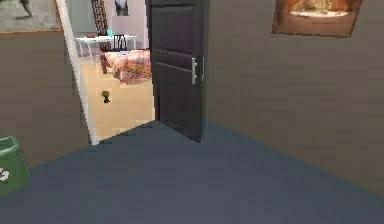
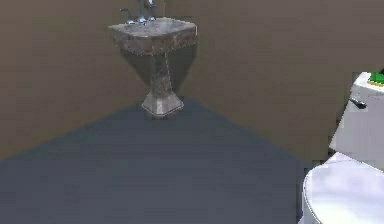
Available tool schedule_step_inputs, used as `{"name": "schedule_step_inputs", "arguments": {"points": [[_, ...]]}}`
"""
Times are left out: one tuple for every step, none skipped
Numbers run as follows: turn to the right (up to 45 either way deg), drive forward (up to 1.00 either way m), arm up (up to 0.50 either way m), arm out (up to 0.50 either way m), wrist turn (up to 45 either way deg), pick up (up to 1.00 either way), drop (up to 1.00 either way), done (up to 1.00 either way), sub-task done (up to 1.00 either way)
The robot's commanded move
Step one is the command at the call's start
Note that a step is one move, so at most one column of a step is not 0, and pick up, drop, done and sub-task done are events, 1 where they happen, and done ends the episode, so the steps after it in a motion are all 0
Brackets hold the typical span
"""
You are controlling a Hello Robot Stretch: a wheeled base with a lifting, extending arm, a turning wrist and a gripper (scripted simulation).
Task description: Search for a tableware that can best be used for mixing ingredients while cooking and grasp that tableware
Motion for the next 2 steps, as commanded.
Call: {"name": "schedule_step_inputs", "arguments": {"points": [[-21.0, 0.0, 0.0, 0.0, 0.0, 0.0, 0.0, 0.0, 0.0], [0.0, 1.0, 0.0, 0.0, 0.0, 0.0, 0.0, 0.0, 0.0]]}}
